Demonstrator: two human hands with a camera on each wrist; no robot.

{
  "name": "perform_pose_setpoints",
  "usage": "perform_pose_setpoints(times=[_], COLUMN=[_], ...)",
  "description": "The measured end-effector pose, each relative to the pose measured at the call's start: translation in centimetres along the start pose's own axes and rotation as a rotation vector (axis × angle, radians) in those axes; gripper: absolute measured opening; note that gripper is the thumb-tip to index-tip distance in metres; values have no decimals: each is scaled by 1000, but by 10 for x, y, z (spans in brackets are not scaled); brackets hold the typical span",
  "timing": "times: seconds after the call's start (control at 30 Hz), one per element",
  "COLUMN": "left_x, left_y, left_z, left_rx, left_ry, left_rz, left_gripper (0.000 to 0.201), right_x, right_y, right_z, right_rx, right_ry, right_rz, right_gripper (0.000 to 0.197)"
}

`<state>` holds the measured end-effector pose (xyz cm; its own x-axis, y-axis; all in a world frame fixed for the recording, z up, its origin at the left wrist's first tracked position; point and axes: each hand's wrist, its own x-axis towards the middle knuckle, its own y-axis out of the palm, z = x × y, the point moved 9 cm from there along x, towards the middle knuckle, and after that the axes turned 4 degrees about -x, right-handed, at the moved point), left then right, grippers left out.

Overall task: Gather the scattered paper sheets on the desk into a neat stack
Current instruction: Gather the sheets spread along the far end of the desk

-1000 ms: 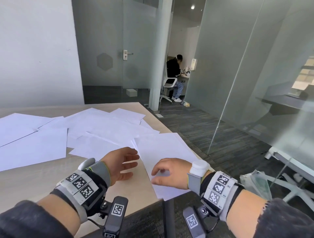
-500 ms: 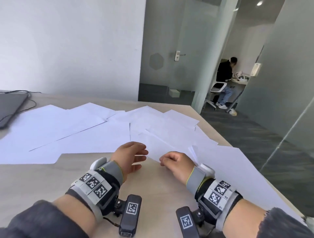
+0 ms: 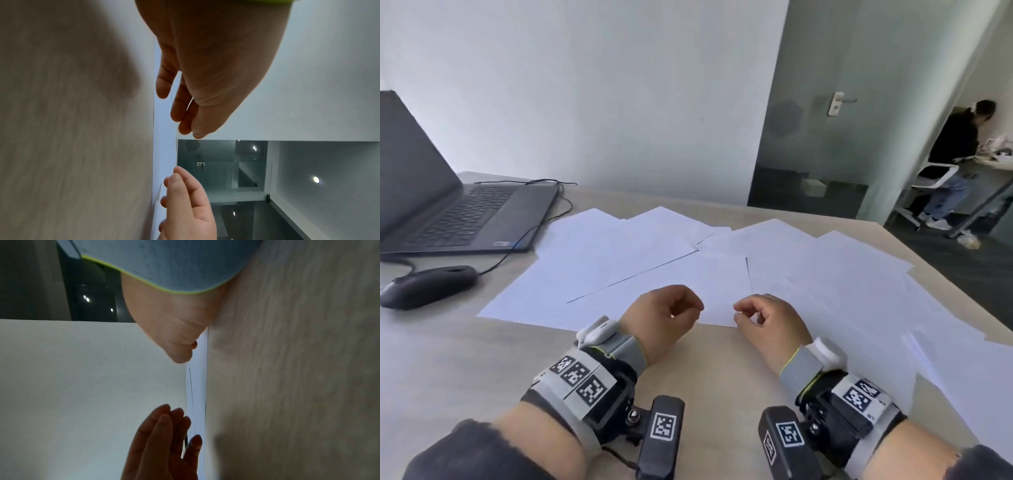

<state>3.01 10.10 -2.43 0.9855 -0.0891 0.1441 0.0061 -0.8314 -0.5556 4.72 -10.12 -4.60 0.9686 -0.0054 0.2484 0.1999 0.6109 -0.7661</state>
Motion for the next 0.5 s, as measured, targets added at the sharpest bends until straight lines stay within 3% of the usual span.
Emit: perform_pose_setpoints(times=[0.17,0.23,0.3,0.4,0.5], left_x=[14,23,28,29,27], left_y=[-45,-71,-88,-104,-97], left_z=[36,54,72,101,110], left_rx=[101,174,316,449,480], left_ry=[-36,-66,-166,-390,-460], left_rz=[-78,-170,-204,-142,-22], left_gripper=[13,12,24,48,51], right_x=[16,22,24,24,18], right_y=[23,33,40,49,51], right_z=[22,26,22,19,19], right_rx=[-267,-301,-369,-438,-470], right_ry=[-83,-78,-35,-26,-22], right_rz=[91,147,234,310,347], right_gripper=[20,29,41,51,58])
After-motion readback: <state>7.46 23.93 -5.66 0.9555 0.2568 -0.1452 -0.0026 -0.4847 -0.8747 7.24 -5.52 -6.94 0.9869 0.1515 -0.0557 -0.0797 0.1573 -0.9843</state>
